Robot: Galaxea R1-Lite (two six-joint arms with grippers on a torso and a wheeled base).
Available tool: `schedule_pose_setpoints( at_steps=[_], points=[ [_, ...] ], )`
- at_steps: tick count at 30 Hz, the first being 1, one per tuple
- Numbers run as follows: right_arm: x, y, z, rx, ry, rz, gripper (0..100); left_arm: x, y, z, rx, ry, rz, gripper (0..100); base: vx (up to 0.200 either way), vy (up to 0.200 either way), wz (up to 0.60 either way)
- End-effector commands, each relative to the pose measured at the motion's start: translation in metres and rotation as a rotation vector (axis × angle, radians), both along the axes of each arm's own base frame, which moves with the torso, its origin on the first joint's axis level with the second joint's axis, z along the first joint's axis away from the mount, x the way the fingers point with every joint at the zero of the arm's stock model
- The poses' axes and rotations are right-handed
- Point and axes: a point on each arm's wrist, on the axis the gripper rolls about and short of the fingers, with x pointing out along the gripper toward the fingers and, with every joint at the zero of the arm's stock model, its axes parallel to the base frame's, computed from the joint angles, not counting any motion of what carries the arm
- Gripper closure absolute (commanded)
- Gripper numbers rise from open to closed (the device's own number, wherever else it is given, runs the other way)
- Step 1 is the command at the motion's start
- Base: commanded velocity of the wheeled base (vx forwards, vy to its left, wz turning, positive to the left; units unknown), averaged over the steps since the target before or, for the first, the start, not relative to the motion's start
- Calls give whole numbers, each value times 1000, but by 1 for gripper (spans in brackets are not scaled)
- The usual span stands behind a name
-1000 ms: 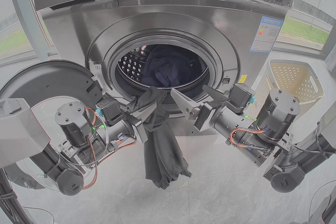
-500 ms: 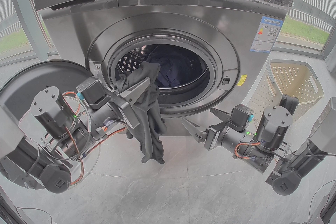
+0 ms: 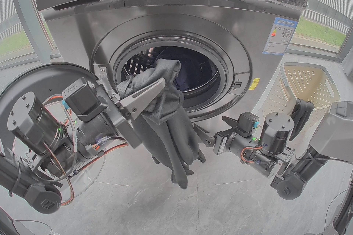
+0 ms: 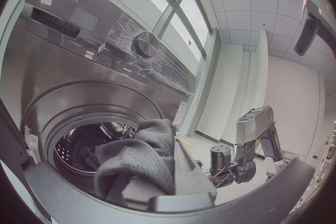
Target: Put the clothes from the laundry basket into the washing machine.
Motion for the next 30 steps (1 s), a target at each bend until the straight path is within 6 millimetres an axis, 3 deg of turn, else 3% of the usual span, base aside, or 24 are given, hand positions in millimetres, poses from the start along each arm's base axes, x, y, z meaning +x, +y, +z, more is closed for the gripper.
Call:
schedule_pose_setpoints(
  at_steps=[1,15,21,25,30],
  points=[
    [8,10,-16,-21,21,6,0,-2,2,4,-12,-12,3,100,0,0,0],
    [-20,39,-41,-60,82,134,0,7,3,6,-21,-13,35,100,0,0,0],
    [-27,53,-42,-56,69,167,0,11,6,5,-19,-11,55,100,0,0,0],
    [-25,52,-43,-54,71,159,0,13,9,7,-25,-20,66,100,0,0,0],
    [-11,33,-33,-43,52,98,0,12,10,8,-28,-24,70,100,0,0,0]
  ],
)
